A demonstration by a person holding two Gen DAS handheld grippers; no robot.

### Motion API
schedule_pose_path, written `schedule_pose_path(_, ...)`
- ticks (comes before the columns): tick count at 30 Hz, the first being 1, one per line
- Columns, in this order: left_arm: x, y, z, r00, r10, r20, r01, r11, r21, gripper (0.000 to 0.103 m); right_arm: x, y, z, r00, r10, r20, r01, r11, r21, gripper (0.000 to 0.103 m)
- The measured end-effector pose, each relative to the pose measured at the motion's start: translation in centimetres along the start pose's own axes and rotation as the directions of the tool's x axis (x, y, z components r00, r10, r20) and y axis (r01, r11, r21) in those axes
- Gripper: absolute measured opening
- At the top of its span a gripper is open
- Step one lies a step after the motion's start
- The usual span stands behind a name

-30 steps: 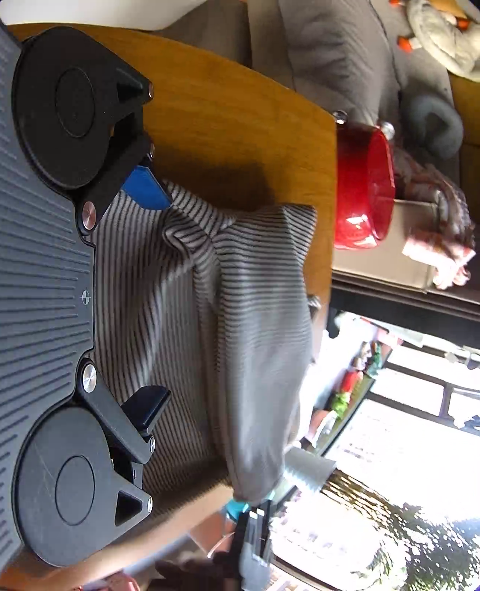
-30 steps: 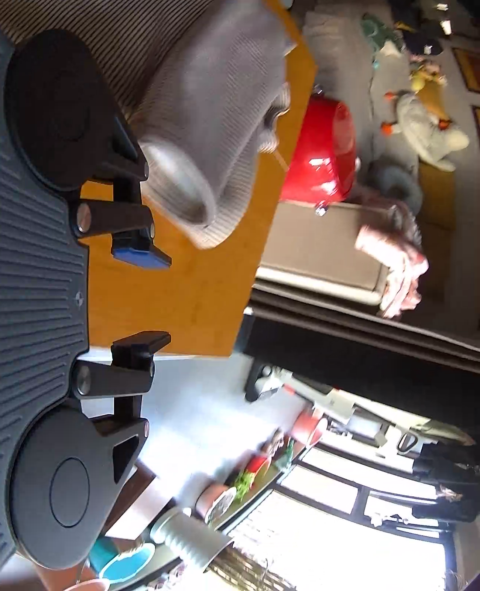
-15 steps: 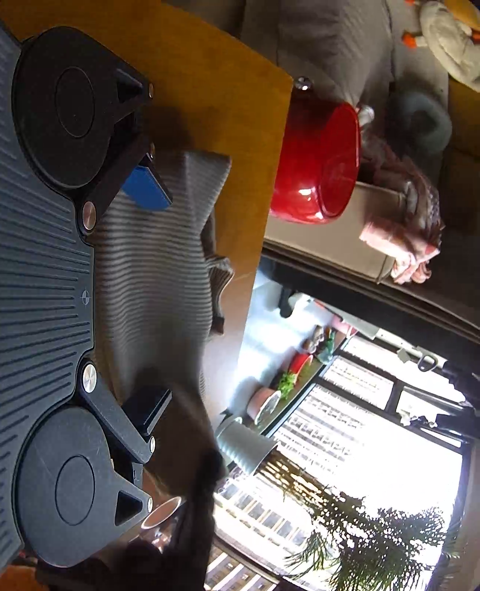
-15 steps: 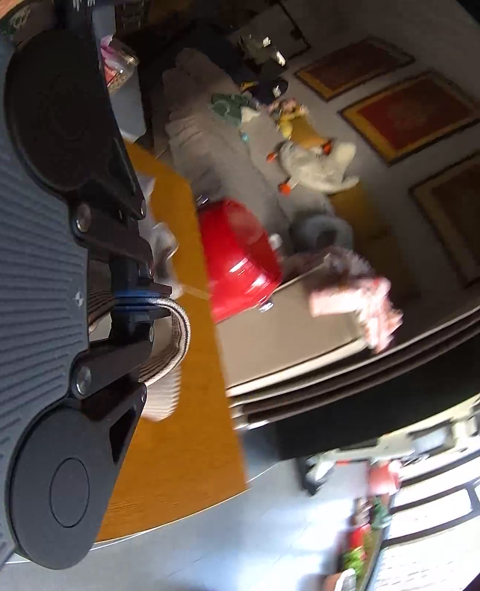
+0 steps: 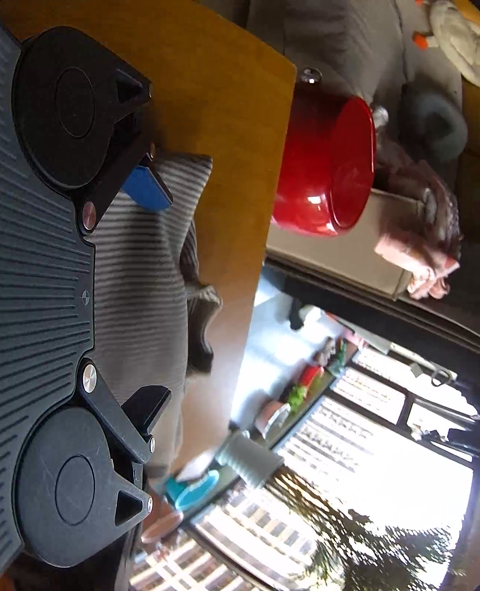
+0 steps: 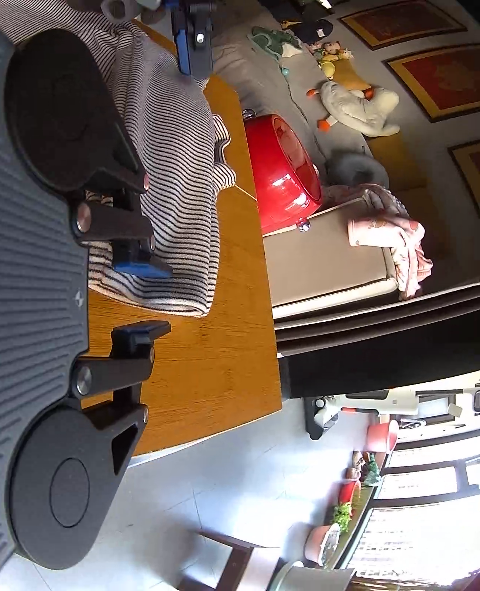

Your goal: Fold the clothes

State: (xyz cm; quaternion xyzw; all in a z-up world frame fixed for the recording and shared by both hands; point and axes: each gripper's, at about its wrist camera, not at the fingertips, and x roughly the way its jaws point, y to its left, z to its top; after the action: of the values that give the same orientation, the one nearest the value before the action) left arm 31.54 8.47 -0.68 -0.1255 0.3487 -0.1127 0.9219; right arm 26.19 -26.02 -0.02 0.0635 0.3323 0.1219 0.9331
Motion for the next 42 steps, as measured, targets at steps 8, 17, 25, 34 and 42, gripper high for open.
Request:
schedule_pose_path(8,-0.1,1.3,0.0,0.994,0.110,0.015,-0.110,0.994,0.012,0.103,-3.5,2.1,1.6,0.992,0.020,0.126,-0.010,0.996,-0.083,0.026)
schedule_pose_path(17,-4.0,2.4,-4.0,0.996,0.059,0.064,-0.058,0.998,-0.020,0.103,-0.3,6.4,-3.0,0.991,0.131,0.004,-0.129,0.986,-0.109,0.045)
schedule_pose_path(25,-6.8,-0.1,-8.8,0.995,0.063,0.071,-0.065,0.998,0.020,0.103,-3.5,7.1,-6.0,0.994,0.103,0.038,-0.091,0.966,-0.240,0.045)
schedule_pose_path(34,-11.1,-3.5,-13.0,0.990,0.082,0.118,-0.086,0.996,0.027,0.103,-9.4,5.8,-10.1,0.990,0.128,0.057,-0.112,0.968,-0.224,0.058)
schedule_pose_path(42,-11.5,-6.1,-12.6,0.991,-0.069,0.115,0.058,0.994,0.094,0.103,-9.5,6.4,-10.1,0.992,0.121,0.042,-0.106,0.960,-0.260,0.066)
